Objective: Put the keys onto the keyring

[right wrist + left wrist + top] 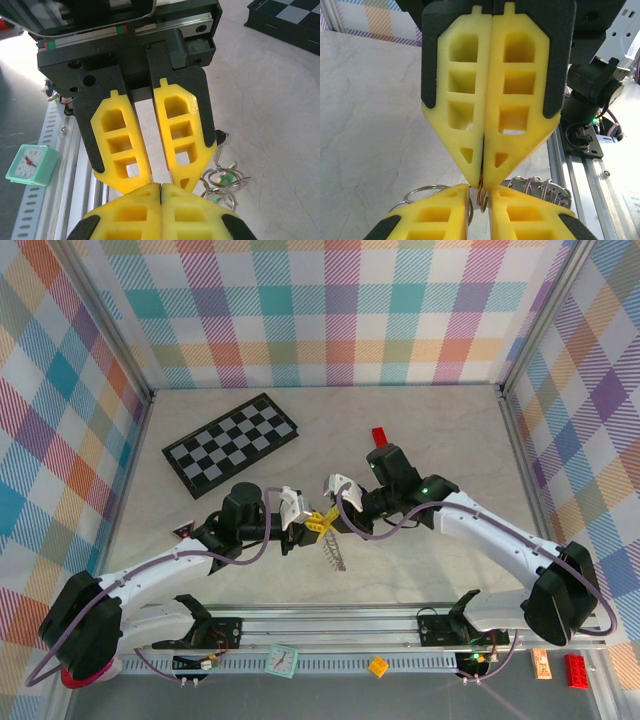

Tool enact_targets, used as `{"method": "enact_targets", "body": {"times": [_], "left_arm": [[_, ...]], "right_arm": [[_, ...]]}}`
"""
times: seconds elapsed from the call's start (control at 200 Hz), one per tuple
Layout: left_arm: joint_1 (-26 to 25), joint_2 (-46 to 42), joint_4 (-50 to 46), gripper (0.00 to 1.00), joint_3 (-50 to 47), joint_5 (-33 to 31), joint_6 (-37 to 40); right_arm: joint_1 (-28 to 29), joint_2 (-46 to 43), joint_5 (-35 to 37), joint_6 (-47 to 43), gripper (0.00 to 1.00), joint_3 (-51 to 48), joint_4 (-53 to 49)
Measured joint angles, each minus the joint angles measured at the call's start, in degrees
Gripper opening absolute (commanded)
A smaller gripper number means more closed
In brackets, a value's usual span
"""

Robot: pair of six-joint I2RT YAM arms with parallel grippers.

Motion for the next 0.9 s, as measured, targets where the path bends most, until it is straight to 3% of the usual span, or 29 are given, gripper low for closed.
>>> {"method": "enact_targets", "body": {"times": [0.23, 0.31, 0.4, 0.47, 0.53, 0.675, 0.77, 0.9], "left_arm": [[0.2, -0.1, 0.7, 0.0, -0.5, 0.3, -0.6], [0.3, -0.4, 0.8, 0.0, -1.0, 0.3, -0.6], [0.3, -0.9, 0.8, 0.0, -1.2, 0.2, -0.8], [0.3, -1.5, 0.8, 0.0, -1.5, -0.2, -1.6], [0.3, -2.1, 0.8, 0.0, -1.5, -1.4, -2.4], [0.3, -2.9, -0.1, 0.0, -1.5, -5.9, -6.6], [0.3, -3.1, -2.3, 0.0, -1.4, -9.3, -10.5], [0.0, -3.4, -6.8, 0.0, 0.3, -13.8, -16.3]], "right_arm": [[-0.2, 0.8, -0.4, 1.2, 0.0, 0.0, 1.1], [-0.1, 1.0, -0.3, 1.4, 0.01, 0.0, 1.2], [-0.1, 1.0, 0.5, 1.9, 0.29, 0.0, 1.3], [-0.1, 1.0, 2.5, 2.6, 0.44, 0.0, 2.3], [-0.2, 0.4, 4.4, 3.6, 0.51, -0.1, 3.2], [-0.4, -5.0, 11.1, 4.3, 0.52, -2.6, 6.2], [-0.4, -8.9, 14.9, 4.1, 0.48, -4.2, 7.0], [-0.4, -10.2, 13.9, 3.9, 0.41, -4.4, 6.8]]}}
